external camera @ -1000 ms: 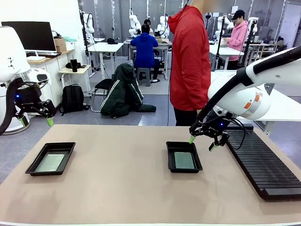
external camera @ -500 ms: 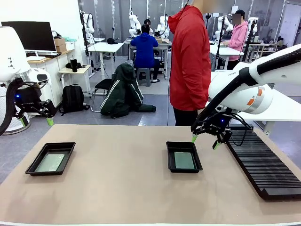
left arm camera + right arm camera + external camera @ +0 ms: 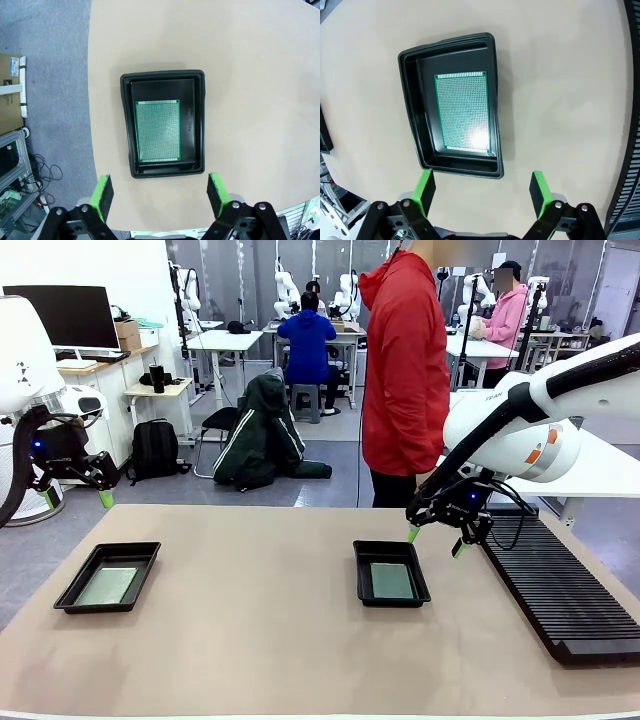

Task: Inspect and transfer BCBs to ESD trays.
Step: Pick up the Blank PCB from the PCB Rack and place it in the right ESD tray, then pick up the ESD tray and place it on the left side of the table.

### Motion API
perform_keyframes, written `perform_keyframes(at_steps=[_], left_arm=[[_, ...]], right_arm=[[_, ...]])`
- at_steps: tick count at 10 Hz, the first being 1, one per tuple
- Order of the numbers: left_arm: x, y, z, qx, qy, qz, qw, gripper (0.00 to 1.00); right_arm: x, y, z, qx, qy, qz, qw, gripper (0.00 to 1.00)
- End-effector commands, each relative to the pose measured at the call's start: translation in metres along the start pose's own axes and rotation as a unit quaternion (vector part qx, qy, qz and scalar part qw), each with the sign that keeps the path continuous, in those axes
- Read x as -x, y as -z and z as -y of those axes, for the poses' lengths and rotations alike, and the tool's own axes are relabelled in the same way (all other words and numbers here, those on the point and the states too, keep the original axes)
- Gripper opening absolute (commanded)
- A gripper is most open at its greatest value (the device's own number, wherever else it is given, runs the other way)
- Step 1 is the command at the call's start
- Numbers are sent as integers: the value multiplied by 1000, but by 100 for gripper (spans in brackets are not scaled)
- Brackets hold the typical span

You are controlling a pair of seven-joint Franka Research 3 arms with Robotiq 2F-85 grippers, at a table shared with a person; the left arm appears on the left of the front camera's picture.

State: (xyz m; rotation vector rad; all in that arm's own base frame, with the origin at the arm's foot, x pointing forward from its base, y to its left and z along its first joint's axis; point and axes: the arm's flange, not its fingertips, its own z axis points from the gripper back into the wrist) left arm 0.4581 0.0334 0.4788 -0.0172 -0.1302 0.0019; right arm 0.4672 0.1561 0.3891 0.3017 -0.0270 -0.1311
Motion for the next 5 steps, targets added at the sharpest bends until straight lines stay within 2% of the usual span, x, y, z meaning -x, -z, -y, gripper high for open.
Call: perform_keyframes(at_steps=[1, 5], left_arm=[[1, 1, 0, 3, -1, 4, 1000, 100], [1, 1, 0, 3, -1, 4, 1000, 100]], right_arm=[[1, 1, 1, -3, -4, 2, 1000, 100], [1, 1, 1, -3, -4, 2, 1000, 100]])
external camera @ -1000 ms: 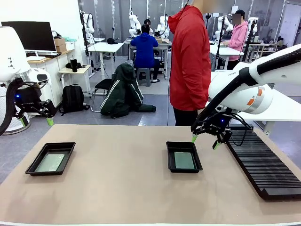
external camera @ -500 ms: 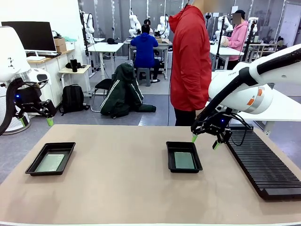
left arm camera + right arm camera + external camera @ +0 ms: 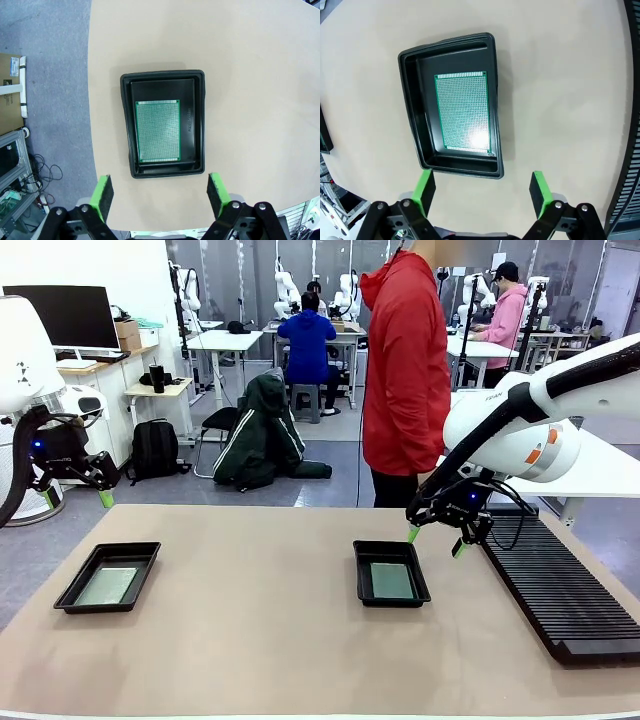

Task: Inspect and transfer BCBs to ESD trays.
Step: Pick up the ESD tray and place it on the left side of the table.

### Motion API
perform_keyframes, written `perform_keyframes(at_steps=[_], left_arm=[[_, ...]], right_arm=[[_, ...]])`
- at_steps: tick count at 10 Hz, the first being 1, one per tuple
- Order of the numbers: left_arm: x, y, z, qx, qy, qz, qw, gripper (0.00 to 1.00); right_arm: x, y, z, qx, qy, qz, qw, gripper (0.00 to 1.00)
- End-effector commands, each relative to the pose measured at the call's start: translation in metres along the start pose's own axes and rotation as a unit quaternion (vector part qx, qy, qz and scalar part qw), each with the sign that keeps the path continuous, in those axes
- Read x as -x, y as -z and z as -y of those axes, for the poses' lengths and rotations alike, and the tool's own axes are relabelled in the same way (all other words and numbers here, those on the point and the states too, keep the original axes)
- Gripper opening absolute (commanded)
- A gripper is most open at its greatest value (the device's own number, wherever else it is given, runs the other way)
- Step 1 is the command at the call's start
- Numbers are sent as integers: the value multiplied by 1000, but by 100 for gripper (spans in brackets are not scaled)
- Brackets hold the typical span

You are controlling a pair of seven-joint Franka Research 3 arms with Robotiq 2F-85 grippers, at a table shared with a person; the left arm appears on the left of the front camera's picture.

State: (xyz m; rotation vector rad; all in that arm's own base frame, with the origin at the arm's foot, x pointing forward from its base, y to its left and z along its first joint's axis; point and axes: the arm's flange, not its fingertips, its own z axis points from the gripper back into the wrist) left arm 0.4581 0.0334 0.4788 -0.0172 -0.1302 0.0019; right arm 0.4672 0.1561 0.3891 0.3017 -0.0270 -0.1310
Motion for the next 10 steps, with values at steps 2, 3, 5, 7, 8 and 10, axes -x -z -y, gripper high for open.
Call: perform_keyframes(at_steps=[2, 3, 5, 7, 8, 10], left_arm=[[1, 1, 0, 3, -1, 4, 1000, 100], [1, 1, 0, 3, -1, 4, 1000, 100], [1, 1, 0, 3, -1, 4, 1000, 100], [0, 0, 0, 0, 0, 0, 1000, 100], [-4, -5, 34, 6, 1, 0, 1000, 100], [1, -23, 106, 6, -10, -1, 1000, 100]], right_arm=[[1, 1, 1, -3, -4, 2, 1000, 100], [1, 1, 1, -3, -4, 2, 1000, 100], [1, 1, 1, -3, -4, 2, 1000, 100], [1, 1, 1, -3, -4, 2, 1000, 100], [0, 0, 0, 0, 0, 0, 1000, 100], [9, -30, 47, -61, -2, -9, 998, 100]])
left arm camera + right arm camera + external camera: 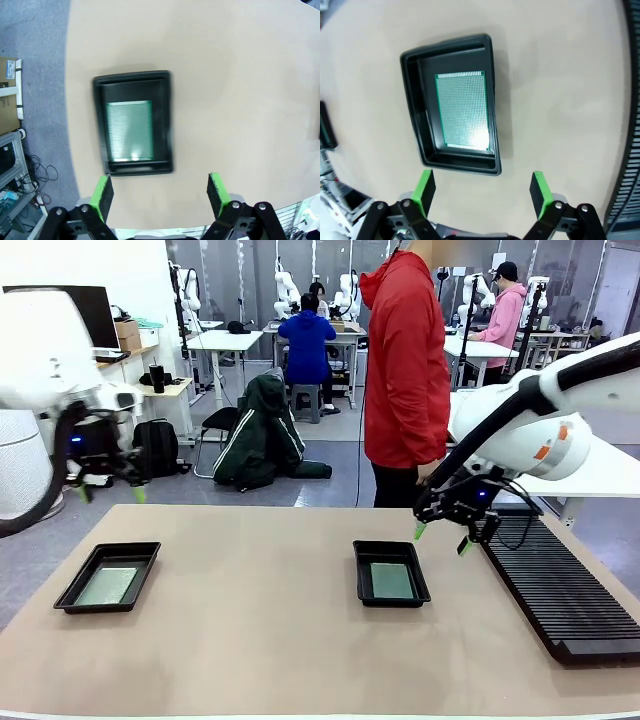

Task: Inspect and transfer BCBs to ESD trays.
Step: Pick up the ESD tray and place it on the left side of the table.

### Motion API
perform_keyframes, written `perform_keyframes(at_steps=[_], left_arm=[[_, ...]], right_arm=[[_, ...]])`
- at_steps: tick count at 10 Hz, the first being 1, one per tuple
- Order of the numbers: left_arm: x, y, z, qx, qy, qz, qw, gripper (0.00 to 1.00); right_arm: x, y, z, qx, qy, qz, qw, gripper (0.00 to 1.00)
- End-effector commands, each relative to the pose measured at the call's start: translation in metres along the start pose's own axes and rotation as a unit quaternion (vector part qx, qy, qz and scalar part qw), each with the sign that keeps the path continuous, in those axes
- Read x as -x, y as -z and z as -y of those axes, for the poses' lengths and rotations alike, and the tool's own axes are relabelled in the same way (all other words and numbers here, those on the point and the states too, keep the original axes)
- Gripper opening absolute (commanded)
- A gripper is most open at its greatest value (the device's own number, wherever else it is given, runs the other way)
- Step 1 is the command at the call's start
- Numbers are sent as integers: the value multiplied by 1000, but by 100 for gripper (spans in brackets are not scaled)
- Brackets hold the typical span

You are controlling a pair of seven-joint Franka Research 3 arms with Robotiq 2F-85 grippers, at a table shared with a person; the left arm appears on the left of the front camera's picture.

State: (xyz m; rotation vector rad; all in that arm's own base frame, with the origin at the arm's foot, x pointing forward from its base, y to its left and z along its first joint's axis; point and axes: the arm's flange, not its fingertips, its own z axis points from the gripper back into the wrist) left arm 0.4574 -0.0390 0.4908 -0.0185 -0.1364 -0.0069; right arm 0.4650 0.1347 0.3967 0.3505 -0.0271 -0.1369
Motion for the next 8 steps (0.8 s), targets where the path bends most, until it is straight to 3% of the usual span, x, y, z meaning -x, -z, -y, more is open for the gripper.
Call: perform_keyframes(at_steps=[1, 2, 6, 8], left_arm=[[2, -19, 76, 9, -19, 4, 1000, 100], [0, -20, 129, 13, -13, 7, 1000, 100], [-16, 13, 302, 0, 11, 7, 1000, 100], [-26, 51, 351, -5, 20, -12, 1000, 100]], right_arm=[[12, -32, 53, -74, -11, -14, 997, 100], [15, -45, 80, -125, -18, -15, 992, 100], [12, -67, 164, -219, -46, -23, 974, 100], [7, -70, 192, -227, -57, -26, 972, 100]])
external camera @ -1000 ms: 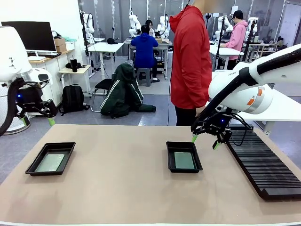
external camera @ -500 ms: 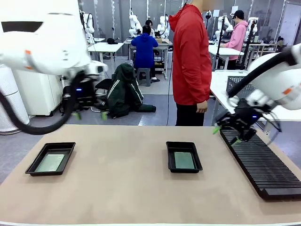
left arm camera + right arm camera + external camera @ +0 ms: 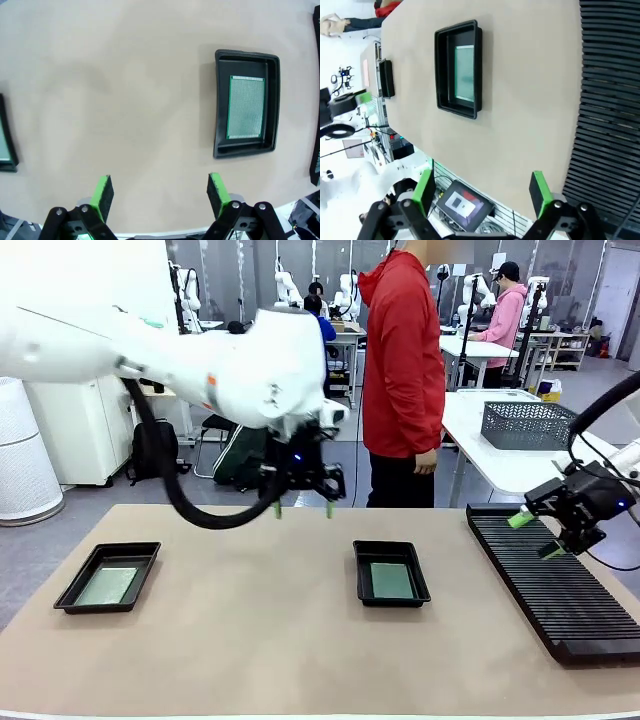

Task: Inspect and transfer BCBs to ESD trays.
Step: Pick up the ESD tray and place it on the left side of the table.

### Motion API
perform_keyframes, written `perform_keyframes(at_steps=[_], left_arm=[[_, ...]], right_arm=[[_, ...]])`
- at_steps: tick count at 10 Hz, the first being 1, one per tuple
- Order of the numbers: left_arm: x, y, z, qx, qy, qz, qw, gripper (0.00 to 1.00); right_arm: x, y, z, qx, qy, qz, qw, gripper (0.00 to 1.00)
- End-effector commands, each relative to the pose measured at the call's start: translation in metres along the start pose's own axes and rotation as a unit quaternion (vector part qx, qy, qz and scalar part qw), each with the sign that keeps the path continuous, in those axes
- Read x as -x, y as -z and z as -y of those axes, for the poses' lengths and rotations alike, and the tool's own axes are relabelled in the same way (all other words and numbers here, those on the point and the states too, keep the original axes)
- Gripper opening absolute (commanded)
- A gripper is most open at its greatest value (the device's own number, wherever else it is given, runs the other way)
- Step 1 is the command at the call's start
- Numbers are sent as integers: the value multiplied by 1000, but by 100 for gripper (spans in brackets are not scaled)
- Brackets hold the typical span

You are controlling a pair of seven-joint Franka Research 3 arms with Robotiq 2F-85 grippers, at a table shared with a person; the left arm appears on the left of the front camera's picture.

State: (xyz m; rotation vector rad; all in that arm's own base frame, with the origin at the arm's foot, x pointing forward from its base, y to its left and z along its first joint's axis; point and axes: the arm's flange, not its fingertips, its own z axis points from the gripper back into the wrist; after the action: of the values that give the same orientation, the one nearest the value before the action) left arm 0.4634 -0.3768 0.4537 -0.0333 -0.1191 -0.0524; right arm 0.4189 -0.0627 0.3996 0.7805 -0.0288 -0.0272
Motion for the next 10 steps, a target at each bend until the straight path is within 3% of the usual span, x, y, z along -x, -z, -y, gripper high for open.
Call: perform_keyframes(at_steps=[1, 6, 10], left_arm=[[-31, 26, 26, -19, -2, -10, 1000, 100], [-48, 100, 87, -21, 19, -19, 999, 100], [-52, 139, 97, -19, 24, -16, 999, 100]], right_arm=[[-11, -4, 15, -18, -13, -8, 1000, 100], [-18, -7, 43, -30, -15, -18, 999, 100], [-12, -6, 36, -11, -9, -14, 1000, 100]])
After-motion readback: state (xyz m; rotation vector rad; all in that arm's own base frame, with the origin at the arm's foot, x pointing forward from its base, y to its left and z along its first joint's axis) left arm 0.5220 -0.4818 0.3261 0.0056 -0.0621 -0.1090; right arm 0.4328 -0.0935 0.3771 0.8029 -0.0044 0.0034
